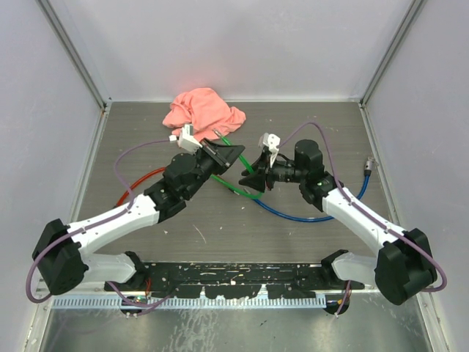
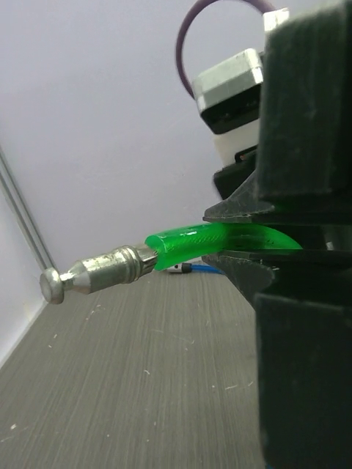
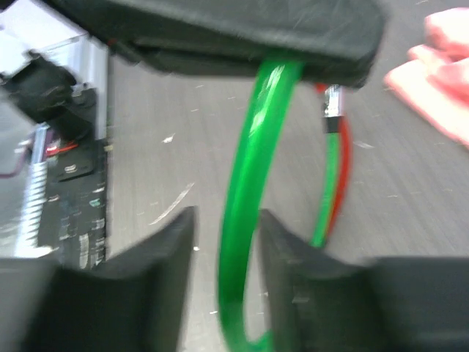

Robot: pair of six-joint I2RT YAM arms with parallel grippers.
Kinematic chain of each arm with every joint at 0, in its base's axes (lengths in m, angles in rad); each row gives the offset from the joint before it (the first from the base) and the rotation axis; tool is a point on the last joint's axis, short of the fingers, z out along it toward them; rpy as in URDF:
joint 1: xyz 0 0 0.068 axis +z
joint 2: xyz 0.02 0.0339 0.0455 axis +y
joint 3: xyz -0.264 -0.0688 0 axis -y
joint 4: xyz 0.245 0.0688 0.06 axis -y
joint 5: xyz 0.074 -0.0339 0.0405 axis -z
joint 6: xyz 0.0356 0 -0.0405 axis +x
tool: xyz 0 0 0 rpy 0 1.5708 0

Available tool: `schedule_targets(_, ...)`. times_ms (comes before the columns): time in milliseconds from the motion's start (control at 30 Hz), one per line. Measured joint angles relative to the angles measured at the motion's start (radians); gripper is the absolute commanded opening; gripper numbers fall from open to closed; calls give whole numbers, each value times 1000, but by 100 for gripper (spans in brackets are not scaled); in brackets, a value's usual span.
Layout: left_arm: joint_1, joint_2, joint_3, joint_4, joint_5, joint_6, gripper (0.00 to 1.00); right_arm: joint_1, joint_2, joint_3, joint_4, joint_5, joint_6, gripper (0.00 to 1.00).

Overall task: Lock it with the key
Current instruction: Lock the lock.

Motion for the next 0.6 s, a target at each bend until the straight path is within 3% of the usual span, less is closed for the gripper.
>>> schedule_targets(67,-1,-25,-2,-22,11,27,0,0,0,1,-32,-64,-38,68)
schedule_targets(233,17,-190,-63,-109,70,105,0,-62,-13,55,-216,-267,-185,77)
schedule_targets(433,64,-391,-101,-314,191,237,0,-179,-66,188,-457,-431,-370,78)
schedule_targets(600,81,-430,-71,-497,309,344,0,-192,-60,171,-351,-408,-225,76)
